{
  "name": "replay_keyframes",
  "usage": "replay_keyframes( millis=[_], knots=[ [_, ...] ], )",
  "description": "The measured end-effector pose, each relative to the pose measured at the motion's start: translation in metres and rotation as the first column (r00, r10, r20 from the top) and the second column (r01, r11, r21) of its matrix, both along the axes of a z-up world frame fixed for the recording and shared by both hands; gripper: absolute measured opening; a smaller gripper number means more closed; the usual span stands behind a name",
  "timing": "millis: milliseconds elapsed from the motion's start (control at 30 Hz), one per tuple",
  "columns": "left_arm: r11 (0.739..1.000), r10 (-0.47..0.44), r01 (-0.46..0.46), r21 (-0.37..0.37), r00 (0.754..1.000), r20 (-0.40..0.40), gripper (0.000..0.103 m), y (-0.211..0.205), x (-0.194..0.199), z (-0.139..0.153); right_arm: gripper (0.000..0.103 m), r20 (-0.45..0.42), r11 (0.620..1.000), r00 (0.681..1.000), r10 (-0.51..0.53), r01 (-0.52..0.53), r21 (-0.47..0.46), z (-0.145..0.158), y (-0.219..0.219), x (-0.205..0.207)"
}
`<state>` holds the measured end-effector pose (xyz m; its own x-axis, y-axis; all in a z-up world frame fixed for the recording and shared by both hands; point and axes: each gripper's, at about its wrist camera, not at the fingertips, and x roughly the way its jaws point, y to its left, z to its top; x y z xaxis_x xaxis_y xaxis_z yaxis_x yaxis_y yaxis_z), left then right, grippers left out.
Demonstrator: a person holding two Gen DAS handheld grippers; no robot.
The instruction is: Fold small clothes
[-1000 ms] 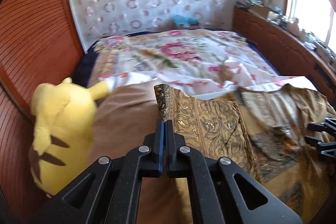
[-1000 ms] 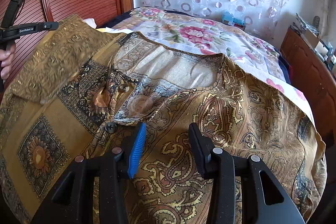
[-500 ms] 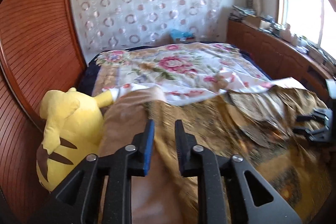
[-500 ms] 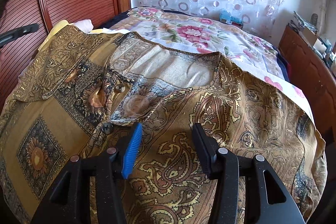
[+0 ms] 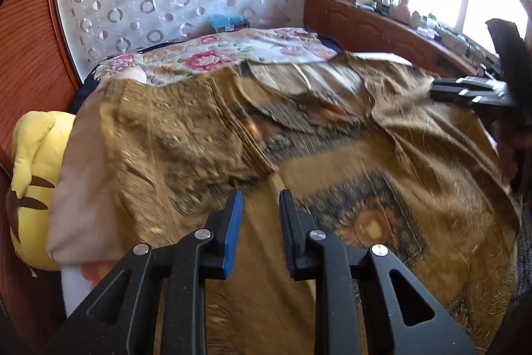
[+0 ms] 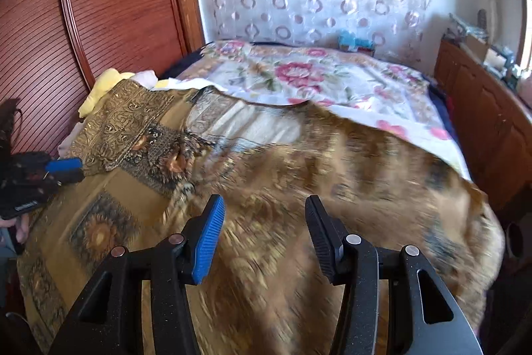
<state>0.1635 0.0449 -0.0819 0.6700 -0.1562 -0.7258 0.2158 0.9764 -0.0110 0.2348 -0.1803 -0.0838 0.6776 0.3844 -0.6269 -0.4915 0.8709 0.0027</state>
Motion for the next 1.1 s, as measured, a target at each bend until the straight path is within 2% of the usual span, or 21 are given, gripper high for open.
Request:
replay_keyframes(
  millis=[133,333,600,767,900,1100],
  knots=[
    [1.000,-0.001,0.000,-0.025,1.000,-0.029,0.024,-0.006,-0.003,-0.010,0.052,0.001,0.998,0.998,-0.055,0.055,0.013,0.003,-0.036,-0.021],
    [1.000,-0.012,0.012,-0.002,0.999,-0.037,0.024,-0.016,-0.005,-0.015,0.054,0.023,0.984,0.984,-0.178,0.177,0.031,0.004,-0.091,-0.045],
    [1.000,-0.031,0.031,-0.005,0.998,-0.057,0.031,-0.020,-0.008,-0.014,0.054,-0.035,0.950,0.953,-0.303,0.304,0.074,-0.014,-0.153,-0.052],
    [0.999,-0.041,0.041,-0.010,0.997,-0.058,0.032,-0.022,-0.007,-0.015,0.054,-0.054,0.928,0.931,-0.361,0.364,0.071,-0.021,-0.174,-0.059],
    [0.998,-0.059,0.059,0.002,0.997,-0.056,0.033,-0.024,-0.007,-0.016,0.054,-0.104,0.913,0.914,-0.393,0.401,0.075,-0.024,-0.181,-0.050],
    [0.998,-0.065,0.065,0.001,0.996,-0.056,0.033,-0.024,-0.007,-0.016,0.054,-0.167,0.908,0.907,-0.388,0.407,0.101,-0.023,-0.188,-0.043]
  ],
)
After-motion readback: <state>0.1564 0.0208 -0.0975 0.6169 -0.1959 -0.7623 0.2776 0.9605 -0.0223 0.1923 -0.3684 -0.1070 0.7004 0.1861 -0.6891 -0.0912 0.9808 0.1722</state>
